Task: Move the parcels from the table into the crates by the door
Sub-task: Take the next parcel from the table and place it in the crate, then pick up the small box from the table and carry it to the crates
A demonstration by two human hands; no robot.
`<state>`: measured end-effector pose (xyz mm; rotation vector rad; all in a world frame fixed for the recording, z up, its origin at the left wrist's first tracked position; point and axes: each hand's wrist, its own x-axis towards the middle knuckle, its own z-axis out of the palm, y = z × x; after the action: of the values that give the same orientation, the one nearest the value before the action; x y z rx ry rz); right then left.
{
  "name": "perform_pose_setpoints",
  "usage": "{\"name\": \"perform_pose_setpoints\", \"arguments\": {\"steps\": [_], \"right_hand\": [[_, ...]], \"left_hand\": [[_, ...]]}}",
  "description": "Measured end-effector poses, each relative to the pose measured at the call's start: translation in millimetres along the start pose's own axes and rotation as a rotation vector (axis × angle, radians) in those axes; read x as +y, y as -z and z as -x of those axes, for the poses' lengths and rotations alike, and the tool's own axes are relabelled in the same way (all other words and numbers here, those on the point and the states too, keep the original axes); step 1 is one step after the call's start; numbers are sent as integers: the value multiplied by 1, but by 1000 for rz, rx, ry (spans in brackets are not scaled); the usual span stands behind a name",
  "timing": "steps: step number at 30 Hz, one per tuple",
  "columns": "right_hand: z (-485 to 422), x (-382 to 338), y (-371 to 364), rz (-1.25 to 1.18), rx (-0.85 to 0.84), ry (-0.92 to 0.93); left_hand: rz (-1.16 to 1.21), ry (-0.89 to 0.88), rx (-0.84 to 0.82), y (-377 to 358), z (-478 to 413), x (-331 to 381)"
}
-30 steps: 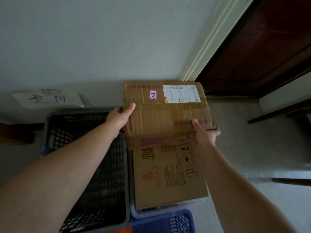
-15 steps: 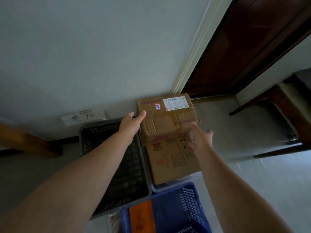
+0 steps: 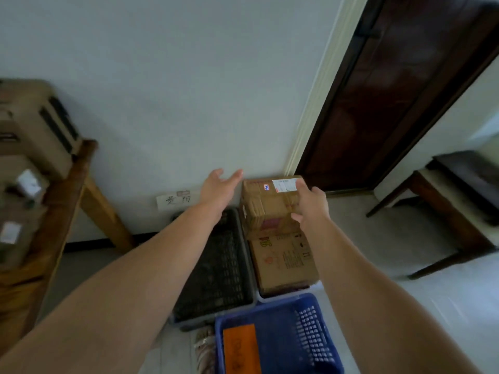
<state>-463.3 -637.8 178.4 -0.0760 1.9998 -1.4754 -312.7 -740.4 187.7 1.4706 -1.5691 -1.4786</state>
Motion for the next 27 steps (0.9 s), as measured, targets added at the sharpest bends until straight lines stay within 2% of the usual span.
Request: {"name": "perform_pose_setpoints", "arguments": {"steps": [6, 13, 21, 27], "right_hand": [[89, -1, -2, -1, -139, 92], [176, -7, -61, 40, -291, 207], [303, -1, -176, 50, -503, 299], [420, 25, -280, 87, -609, 347]], "left_hand": [[50, -53, 75, 57, 84, 6], [84, -111, 202, 158, 134, -1], [161, -100, 385, 314, 182, -35], [146, -87, 497, 473, 220, -77]]}}
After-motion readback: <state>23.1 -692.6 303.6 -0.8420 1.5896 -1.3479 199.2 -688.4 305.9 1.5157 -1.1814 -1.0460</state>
